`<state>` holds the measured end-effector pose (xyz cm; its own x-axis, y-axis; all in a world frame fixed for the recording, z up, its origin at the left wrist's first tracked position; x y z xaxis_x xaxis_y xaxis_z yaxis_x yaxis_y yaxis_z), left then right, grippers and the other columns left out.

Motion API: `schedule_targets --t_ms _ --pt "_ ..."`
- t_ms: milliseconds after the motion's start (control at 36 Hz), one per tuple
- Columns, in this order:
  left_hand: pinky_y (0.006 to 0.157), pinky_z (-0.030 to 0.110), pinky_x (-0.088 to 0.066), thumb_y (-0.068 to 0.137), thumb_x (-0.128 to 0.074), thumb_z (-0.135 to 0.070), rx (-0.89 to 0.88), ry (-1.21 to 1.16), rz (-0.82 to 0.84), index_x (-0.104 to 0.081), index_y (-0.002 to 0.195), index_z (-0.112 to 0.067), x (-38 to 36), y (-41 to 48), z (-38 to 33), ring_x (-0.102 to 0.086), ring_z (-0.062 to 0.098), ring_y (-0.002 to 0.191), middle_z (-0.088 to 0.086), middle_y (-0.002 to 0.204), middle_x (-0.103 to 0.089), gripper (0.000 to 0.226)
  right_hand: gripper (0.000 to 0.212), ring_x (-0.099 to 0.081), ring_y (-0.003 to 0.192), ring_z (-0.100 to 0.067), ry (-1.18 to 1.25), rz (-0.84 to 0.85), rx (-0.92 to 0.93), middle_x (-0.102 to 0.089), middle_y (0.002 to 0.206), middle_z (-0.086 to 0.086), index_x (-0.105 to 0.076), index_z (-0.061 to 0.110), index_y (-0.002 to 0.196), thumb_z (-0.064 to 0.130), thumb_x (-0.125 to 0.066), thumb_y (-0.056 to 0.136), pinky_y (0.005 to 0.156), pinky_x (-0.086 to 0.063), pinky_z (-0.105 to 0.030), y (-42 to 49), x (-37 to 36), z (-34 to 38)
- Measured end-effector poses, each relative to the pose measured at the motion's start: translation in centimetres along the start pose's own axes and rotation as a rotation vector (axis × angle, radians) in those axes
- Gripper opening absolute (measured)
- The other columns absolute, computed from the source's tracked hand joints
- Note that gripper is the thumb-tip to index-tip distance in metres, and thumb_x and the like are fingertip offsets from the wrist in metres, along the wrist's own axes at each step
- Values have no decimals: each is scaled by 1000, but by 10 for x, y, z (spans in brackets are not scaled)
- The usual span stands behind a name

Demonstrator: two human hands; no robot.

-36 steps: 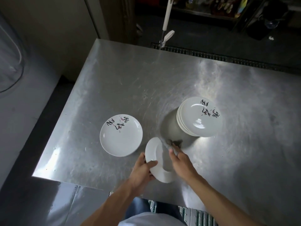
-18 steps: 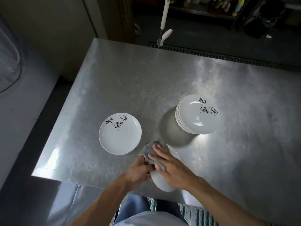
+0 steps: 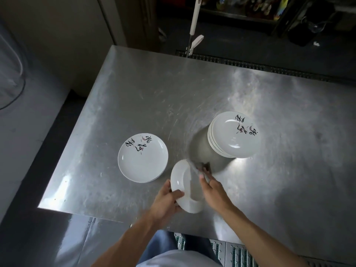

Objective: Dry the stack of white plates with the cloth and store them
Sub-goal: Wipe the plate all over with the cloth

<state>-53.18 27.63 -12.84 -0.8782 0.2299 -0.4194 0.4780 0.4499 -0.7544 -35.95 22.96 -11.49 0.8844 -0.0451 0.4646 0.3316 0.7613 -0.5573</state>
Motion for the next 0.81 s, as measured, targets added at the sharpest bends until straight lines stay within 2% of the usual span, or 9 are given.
schedule_targets --t_ms 56,139,250,361,472,528,639,750,806 --pt "83 51 -54 81 -72 -21 34 16 13 -55 123 -14 3 -2 -2 -66 31 96 17 113 -68 46 47 -24 150 -9 -28 23 72 -25 164 12 -37 42 152 49 -33 106 111 -22 -16 -11 -6 3" --pt "81 43 -56 96 -67 -11 27 132 79 -56 134 -24 7 -2 -1 -69 29 99 16 120 -71 41 43 -8 151 4 -120 159 292 -20 164 20 -34 51 150 44 -31 108 118 -15 -13 -24 -19 19" --pt "67 33 -58 98 -64 -4 37 179 104 -52 136 -13 5 -4 3 -73 23 90 13 114 -73 41 43 -4 154 -4 -303 219 499 -17 165 8 -43 22 151 29 -41 108 125 -6 -23 -19 -26 25" --pt "65 35 -59 95 -65 -2 56 186 85 -55 135 -23 8 -1 -4 -72 25 88 10 110 -72 46 50 -16 154 -18 -417 61 265 -23 165 -2 -31 21 157 34 -33 109 124 -10 -24 8 -5 14" --pt "74 38 -59 96 -63 -5 42 255 134 -54 133 -23 5 -1 -7 -71 26 96 14 118 -71 43 47 -15 154 -18 -458 153 532 -23 165 -6 -42 18 152 32 -42 107 125 -6 -25 -7 -26 26" --pt "79 44 -59 91 -67 -10 28 275 136 -55 134 -21 4 -1 -9 -70 28 98 19 121 -70 46 47 -14 154 -14 -424 139 536 -20 166 -1 -41 23 153 34 -41 107 125 -12 -28 -4 -26 25" --pt "91 55 -54 87 -73 -14 38 293 132 -55 133 -28 7 2 -11 -69 32 97 23 125 -68 51 49 -17 153 -20 -359 4 261 -20 166 -5 -31 26 157 33 -35 109 122 -12 -24 8 -13 18" --pt "83 47 -58 88 -71 -15 35 339 170 -55 132 -28 7 1 -10 -70 29 99 15 121 -71 49 45 -9 155 -14 -392 149 580 -17 167 -3 -42 20 152 30 -42 108 126 -10 -29 -13 -23 17" --pt "69 37 -59 94 -69 -7 26 298 140 -56 129 -25 7 3 -8 -71 23 89 12 112 -72 42 44 -9 154 -8 -344 118 503 -18 167 3 -38 34 153 33 -37 109 125 -14 -27 -4 -13 12"
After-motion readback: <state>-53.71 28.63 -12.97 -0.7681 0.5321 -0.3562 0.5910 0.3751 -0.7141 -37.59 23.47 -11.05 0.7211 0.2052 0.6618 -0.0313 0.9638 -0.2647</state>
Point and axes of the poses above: each hand's wrist, its own y-axis towards the middle knuckle, its own x-axis out of the back of the hand, z = x × y, the point moved 3 cm from there along y, towards the middle knuckle
